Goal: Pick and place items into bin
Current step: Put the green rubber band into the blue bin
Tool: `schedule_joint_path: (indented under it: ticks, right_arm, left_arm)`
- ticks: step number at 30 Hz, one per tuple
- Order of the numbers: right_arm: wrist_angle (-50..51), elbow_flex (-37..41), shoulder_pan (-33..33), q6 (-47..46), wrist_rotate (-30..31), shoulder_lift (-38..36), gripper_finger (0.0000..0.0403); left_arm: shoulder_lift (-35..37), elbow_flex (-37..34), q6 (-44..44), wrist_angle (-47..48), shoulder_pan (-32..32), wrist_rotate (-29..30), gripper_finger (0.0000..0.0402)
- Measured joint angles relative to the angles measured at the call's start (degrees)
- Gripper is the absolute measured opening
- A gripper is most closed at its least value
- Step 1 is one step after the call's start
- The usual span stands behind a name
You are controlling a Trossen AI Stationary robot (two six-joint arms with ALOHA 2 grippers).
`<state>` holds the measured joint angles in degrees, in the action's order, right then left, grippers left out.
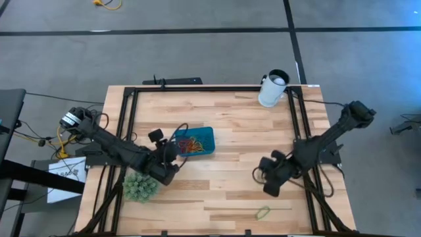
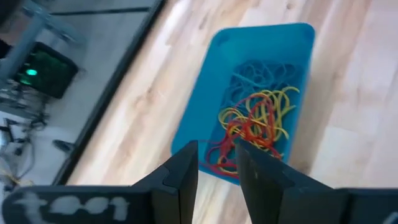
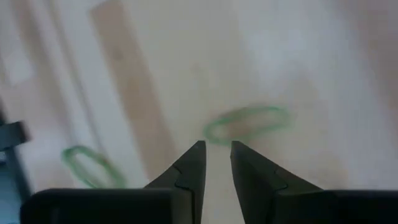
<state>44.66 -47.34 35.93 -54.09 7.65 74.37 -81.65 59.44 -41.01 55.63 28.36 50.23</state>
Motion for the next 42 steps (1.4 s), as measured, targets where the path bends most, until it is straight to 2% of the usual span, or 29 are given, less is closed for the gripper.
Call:
schedule_joint_path:
  ticks: [2, 6, 14, 23, 28, 36, 42]
  right_arm:
    - [-4.1, 0.3, 0.5, 0.0, -0.6, 3.2, 0.0069]
    - [-4.0, -0.1, 0.0, -3.2, -0.8, 8.9, 0.0069]
    - [-6.3, -0.3, -2.6, -2.6, -9.9, 19.5, 0.0069]
    - [-6.1, -0.2, -3.4, -0.9, -10.5, 17.8, 0.0069]
    - [-6.2, -0.3, -3.5, -0.9, -7.0, 17.1, 0.0069]
    - [-6.6, -0.6, -3.8, -0.9, -6.3, 20.8, 0.0069]
    - [-6.0, -0.9, -3.8, -0.8, -5.9, 20.7, 0.0069]
  left_arm:
    - [0.0, 0.0, 3.0, -1.8, -1.2, -2.0, 0.01]
    - [0.0, 0.0, 8.3, -4.4, -3.2, -2.9, 0.0101]
    - [0.0, 0.0, 12.7, -6.5, -6.3, -4.0, 0.0101]
    - [0.0, 0.0, 12.9, -6.6, -8.0, -5.0, 0.0101]
    - [0.0, 0.0, 13.0, -6.6, -8.0, -5.4, 0.0101]
    - [0.0, 0.0, 13.0, -6.6, -8.0, -6.4, 0.0101]
    - [0.0, 0.0, 13.0, -6.6, -8.0, -6.4, 0.0101]
